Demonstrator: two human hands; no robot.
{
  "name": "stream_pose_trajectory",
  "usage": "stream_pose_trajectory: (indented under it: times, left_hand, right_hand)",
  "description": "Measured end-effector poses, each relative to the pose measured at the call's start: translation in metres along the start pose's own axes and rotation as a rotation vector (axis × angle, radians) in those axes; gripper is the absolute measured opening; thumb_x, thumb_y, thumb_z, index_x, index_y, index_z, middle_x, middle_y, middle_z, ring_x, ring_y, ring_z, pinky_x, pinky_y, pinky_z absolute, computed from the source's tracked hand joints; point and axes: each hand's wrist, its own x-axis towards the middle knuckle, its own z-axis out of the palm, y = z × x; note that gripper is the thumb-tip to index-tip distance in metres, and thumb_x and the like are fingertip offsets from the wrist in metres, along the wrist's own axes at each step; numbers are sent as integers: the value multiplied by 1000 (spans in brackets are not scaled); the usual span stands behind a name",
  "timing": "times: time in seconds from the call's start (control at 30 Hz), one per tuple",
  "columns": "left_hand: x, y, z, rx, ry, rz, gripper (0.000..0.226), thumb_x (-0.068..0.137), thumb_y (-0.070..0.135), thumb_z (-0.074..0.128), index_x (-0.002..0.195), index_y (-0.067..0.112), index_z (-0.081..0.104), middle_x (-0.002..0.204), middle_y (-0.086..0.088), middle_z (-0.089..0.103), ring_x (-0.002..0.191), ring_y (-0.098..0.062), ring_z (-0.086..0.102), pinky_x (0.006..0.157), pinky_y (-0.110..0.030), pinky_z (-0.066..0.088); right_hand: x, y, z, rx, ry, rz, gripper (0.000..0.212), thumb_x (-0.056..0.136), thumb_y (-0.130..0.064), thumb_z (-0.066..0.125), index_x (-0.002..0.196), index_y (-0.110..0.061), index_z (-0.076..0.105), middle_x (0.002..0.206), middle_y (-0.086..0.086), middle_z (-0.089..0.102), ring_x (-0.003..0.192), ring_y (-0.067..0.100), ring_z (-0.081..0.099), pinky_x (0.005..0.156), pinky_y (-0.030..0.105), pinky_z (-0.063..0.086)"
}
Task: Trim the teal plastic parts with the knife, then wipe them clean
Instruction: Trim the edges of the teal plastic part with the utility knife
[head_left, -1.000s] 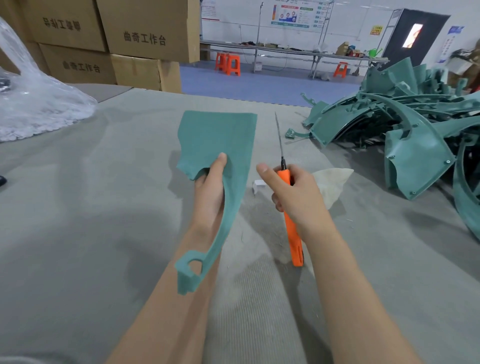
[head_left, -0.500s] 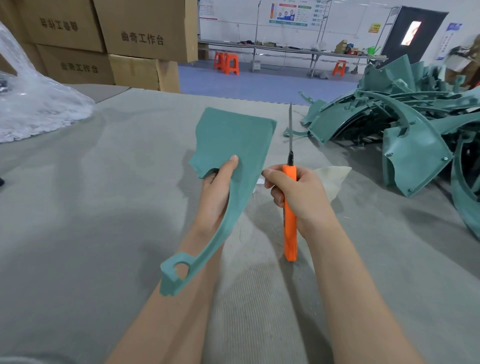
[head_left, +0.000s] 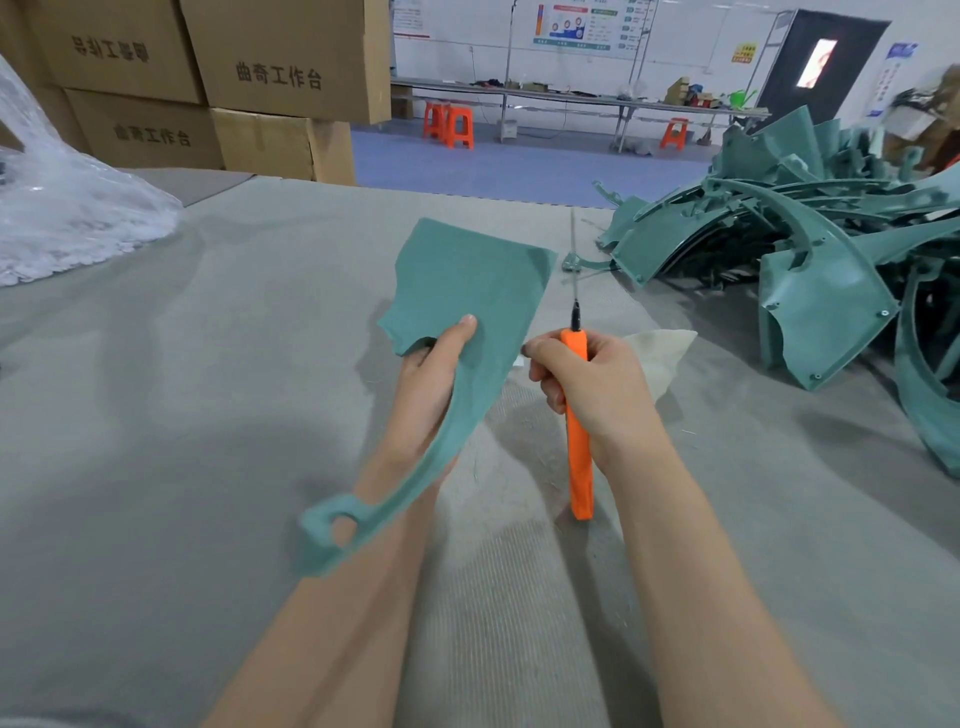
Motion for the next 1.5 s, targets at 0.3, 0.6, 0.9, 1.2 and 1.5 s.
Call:
stream_pose_trajectory:
  times: [0.3, 0.6, 0.9, 1.2, 1.5]
  left_hand:
    - [0, 2, -1, -154, -42, -74, 8, 96, 10, 53, 96, 17, 56, 73, 6, 64, 57, -5, 61, 50, -19, 48]
    - [2, -1, -4, -155, 15, -79, 9, 93, 12, 58, 100, 16, 57, 78, 5, 64, 61, -7, 62, 55, -20, 50]
    - [2, -2, 1, 57, 32, -15, 10, 96, 14, 54, 98, 14, 63, 92, -1, 66, 79, -14, 61, 71, -27, 45]
    - [2, -4, 2, 73, 9, -22, 10, 95, 12, 55, 92, 16, 64, 86, 2, 66, 77, -12, 61, 72, -26, 46]
    - [1, -5, 3, 85, 5, -1, 14, 95, 12, 55, 89, 16, 66, 90, 3, 71, 82, -10, 67, 76, -23, 52]
  right_hand:
    - [6, 3, -15, -240, 267, -107, 55, 90, -52, 54, 79, 2, 50, 68, 11, 50, 63, 29, 46, 63, 37, 43]
    - [2, 10, -9, -477, 319, -184, 56, 86, -64, 50, 59, -19, 30, 48, -9, 33, 49, 9, 31, 50, 28, 25]
    - [-2, -3, -8, -30, 1, -69, 14, 87, -15, 65, 73, -16, 67, 64, -1, 67, 47, 9, 40, 47, 21, 35]
    - [2, 0, -11, 1, 63, -30, 20, 84, -10, 62, 64, -13, 61, 57, -1, 61, 45, 11, 39, 46, 23, 33]
    - [2, 1, -10, -14, 51, -39, 19, 84, -12, 62, 66, -11, 64, 58, -1, 62, 45, 11, 39, 44, 21, 33]
